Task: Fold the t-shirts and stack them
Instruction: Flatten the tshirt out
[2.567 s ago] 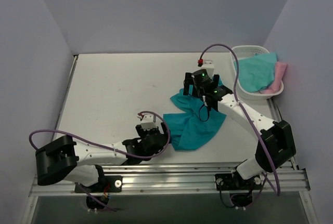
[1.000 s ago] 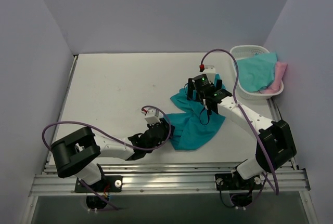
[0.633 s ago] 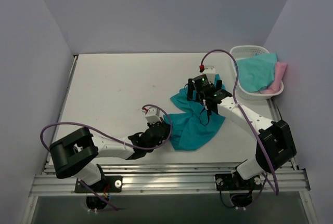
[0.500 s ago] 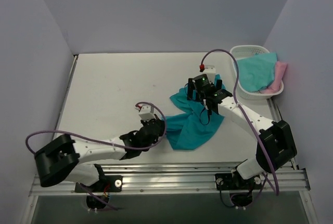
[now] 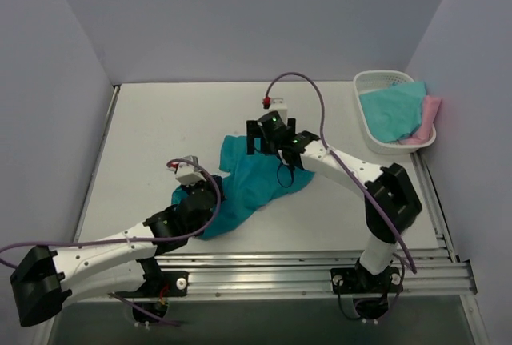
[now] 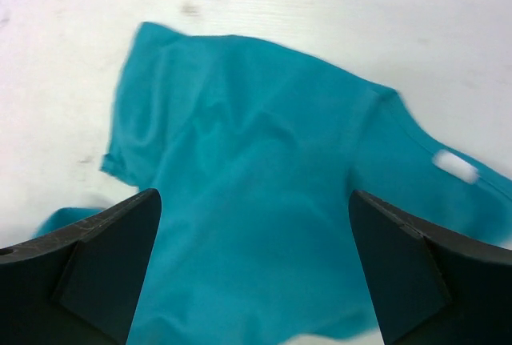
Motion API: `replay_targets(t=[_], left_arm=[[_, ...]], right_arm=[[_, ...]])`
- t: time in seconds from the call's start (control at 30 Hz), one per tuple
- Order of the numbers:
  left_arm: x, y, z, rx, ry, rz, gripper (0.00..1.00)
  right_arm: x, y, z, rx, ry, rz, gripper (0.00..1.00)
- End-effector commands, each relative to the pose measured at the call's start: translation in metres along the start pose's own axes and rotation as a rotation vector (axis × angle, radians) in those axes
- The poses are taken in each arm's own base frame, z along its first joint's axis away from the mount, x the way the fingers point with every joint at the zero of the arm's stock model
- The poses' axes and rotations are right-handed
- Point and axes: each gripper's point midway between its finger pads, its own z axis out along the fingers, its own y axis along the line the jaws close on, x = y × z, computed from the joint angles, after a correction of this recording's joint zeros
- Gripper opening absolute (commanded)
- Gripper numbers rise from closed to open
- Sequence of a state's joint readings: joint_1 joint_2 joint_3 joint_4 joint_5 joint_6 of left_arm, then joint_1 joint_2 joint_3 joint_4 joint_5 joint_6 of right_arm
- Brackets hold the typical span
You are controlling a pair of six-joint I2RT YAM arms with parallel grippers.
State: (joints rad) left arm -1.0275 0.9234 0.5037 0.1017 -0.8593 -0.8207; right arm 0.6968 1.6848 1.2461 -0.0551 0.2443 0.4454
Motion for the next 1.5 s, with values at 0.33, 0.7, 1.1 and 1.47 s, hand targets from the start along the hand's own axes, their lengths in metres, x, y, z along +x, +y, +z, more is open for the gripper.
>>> replay_targets(t=[0.33,0.7,1.1,1.47], left_arm=[[0.067,0.038,0.006,-0.078,0.149,0.008,0.02],[0.050,0.051,-0.003,-0.072,0.110,-0.003,0.02],[0.050,0.058,-0.004,-0.080,0.103,-0.011,0.02],[0.051,0.062,-0.003,-0.088,0.099,-0.009,0.02]], right_arm=[[-0.028,0.131,0.105,-0.242,0.018,-0.004,1.00],[0.013,0.127,0.165,-0.195,0.078,-0.026,1.00],[0.068,0.111,0.186,-0.165,0.176,-0.029,0.22],[0.083,0.100,0.185,-0.150,0.185,-0.031,0.00]])
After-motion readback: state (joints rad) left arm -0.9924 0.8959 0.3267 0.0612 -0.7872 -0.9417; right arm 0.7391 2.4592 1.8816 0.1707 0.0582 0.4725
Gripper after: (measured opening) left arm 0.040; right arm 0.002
